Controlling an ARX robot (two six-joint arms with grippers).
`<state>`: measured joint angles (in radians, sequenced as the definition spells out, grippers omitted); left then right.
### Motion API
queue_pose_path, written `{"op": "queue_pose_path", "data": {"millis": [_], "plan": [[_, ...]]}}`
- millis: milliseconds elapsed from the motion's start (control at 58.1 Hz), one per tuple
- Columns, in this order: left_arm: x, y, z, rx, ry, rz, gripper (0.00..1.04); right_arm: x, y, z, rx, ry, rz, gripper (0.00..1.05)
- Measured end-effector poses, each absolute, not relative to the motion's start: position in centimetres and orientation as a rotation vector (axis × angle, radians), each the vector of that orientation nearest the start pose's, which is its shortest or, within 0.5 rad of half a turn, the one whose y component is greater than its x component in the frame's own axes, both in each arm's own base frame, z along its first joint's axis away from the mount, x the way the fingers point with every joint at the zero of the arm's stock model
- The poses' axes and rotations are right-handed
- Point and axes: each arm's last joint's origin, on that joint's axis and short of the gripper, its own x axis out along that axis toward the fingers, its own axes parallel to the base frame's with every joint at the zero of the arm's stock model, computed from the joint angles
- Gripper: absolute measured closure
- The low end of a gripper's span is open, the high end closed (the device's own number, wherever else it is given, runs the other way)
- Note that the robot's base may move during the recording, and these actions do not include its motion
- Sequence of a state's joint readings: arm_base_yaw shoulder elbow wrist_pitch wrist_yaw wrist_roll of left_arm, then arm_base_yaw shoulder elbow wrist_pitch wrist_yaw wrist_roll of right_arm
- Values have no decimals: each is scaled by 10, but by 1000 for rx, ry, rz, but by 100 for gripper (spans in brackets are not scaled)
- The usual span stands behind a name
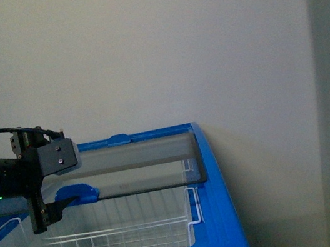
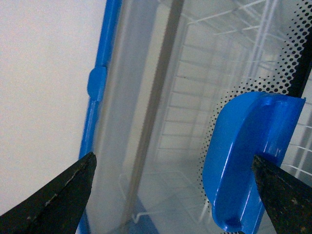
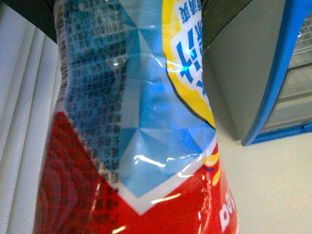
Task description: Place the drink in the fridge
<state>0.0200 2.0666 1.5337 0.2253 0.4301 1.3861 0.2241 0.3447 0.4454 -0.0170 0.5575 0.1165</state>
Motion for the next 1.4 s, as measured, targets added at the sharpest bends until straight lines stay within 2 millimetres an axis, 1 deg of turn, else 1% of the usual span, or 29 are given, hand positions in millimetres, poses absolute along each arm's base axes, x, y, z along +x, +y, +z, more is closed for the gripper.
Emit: {"op": "queue_pose_path", "data": {"millis": [69, 121, 189, 293, 448, 499, 568, 620, 672, 706, 758, 792, 810, 844, 861, 896, 913, 947, 965, 999, 1051, 1085, 1102, 1137, 1154, 1206, 1292, 1343, 1395], "plan": [[491, -8, 238, 1307, -63, -480, 8, 102, 8, 285, 147, -97, -328, 63], [496, -11, 239, 1306, -82, -447, 8, 102, 8, 285, 147, -97, -328, 63], [505, -17, 247, 1281, -119, -362, 8, 102, 8, 285, 148, -97, -328, 63], [508, -22, 260, 1233, -157, -272, 8, 102, 8, 285, 148, -97, -328, 63], [505, -26, 272, 1119, -191, -161, 8, 102, 8, 285, 148, -97, -328, 63], [503, -26, 273, 1090, -192, -135, 8, 102, 8, 285, 147, -97, -328, 63], [495, -23, 273, 1000, -177, -61, 8, 102, 8, 285, 148, -97, -328, 63], [484, -18, 273, 895, -141, 1, 8, 102, 8, 285, 147, -97, -328, 63], [467, -9, 275, 752, -75, 50, 8, 102, 8, 285, 148, -97, -328, 63], [452, -3, 277, 631, -26, 57, 8, 102, 8, 285, 147, -97, -328, 63], [429, 3, 280, 502, 39, 53, 8, 102, 8, 285, 148, -97, -328, 63], [419, 5, 282, 429, 61, 50, 8, 102, 8, 285, 148, -97, -328, 63], [408, 6, 283, 387, 80, 45, 8, 102, 8, 285, 148, -97, -328, 63], [397, 7, 283, 329, 98, 33, 8, 102, 8, 285, 147, -97, -328, 63], [384, 8, 284, 272, 115, 21, 8, 102, 8, 285, 148, -97, -328, 63], [372, 8, 284, 203, 132, 9, 8, 102, 8, 285, 147, -97, -328, 63], [358, 7, 284, 152, 149, -1, 8, 102, 8, 285, 148, -97, -328, 63], [345, 6, 283, 116, 166, -14, 8, 102, 8, 285, 147, -97, -328, 63], [331, 6, 282, 61, 184, -26, 8, 102, 8, 285, 148, -97, -328, 63], [317, 4, 281, 28, 201, -41, 8, 102, 8, 285, 147, -97, -328, 63], [267, 0, 273, -89, 251, -64, 8, 102, 8, 285, 147, -97, -328, 63], [247, -1, 269, -138, 270, -79, 8, 102, 8, 285, 147, -97, -328, 63], [241, -1, 268, -146, 276, -85, 8, 102, 8, 285, 148, -97, -329, 63], [216, -1, 264, -189, 286, -83, 9, 102, 8, 285, 148, -97, -329, 63], [199, -1, 261, -171, 231, -50, 13, 102, 8, 285, 148, -97, -329, 63], [173, 0, 257, -126, 131, -6, 22, 103, 7, 284, 135, -75, -313, 63], [125, 0, 234, -52, 88, 6, 40, 109, 11, 293, -30, 155, -76, 63], [108, 0, 219, -35, 66, 2, 50, 123, 21, 298, -123, 196, 78, 63], [101, 0, 214, -22, 25, 1, 61, 140, 34, 305, -224, 193, 174, 63]]}}
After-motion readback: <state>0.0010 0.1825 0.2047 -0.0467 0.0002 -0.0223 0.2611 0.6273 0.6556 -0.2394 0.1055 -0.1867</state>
